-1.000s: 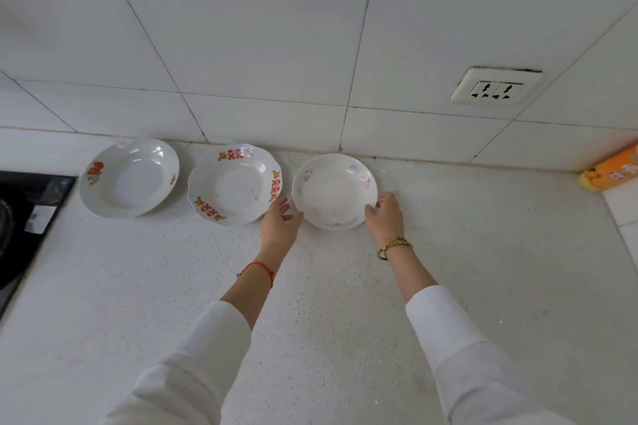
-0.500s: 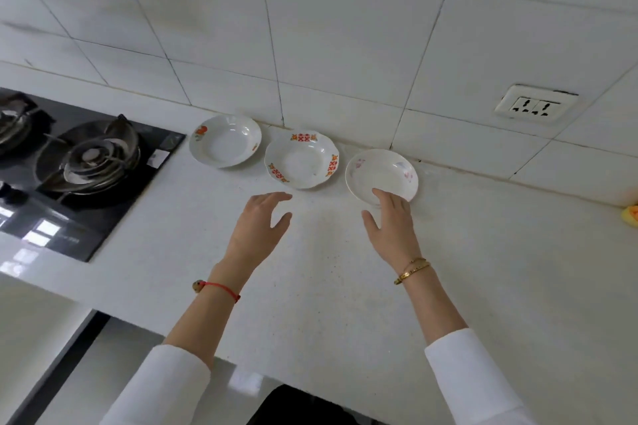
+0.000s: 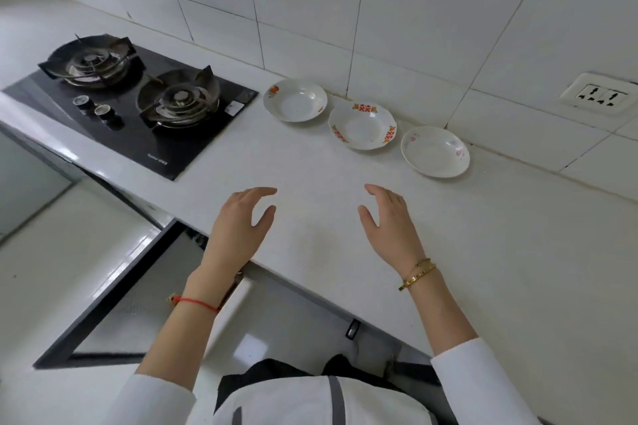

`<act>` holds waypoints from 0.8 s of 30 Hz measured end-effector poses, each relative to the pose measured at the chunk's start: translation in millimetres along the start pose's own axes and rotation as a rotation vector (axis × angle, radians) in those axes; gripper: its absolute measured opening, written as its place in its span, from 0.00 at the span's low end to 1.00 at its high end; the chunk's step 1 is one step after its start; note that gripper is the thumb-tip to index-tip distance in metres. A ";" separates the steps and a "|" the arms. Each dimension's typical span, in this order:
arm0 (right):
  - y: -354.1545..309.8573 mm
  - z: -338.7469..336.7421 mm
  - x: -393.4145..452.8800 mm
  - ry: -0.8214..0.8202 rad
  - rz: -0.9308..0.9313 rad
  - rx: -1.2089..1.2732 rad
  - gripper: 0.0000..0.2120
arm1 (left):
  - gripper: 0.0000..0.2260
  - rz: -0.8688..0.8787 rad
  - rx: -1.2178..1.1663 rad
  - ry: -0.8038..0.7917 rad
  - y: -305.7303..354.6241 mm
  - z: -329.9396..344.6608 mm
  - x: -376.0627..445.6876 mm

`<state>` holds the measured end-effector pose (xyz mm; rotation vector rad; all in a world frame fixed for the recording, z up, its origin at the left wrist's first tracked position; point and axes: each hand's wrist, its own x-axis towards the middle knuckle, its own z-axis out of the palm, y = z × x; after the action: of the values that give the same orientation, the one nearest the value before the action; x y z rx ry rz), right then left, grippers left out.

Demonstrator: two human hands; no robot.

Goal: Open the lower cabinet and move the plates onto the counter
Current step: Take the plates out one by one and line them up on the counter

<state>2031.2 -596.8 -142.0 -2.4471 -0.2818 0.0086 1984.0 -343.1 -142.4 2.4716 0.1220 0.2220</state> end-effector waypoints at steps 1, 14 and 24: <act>-8.7 7.3 -6.3 -0.004 -0.005 -0.006 0.21 | 0.14 -0.010 -0.010 0.003 -8.9 -7.3 -9.2; -140.0 127.4 -117.6 0.064 0.106 0.045 0.20 | 0.14 0.063 0.003 -0.030 -147.2 -126.5 -119.5; -174.4 165.3 -188.3 0.048 0.155 0.037 0.18 | 0.12 0.048 -0.066 -0.042 -191.7 -154.1 -178.0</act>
<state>1799.5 -400.6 -174.2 -2.4227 -0.0701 0.0225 1773.8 -125.0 -163.5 2.4140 0.0373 0.1911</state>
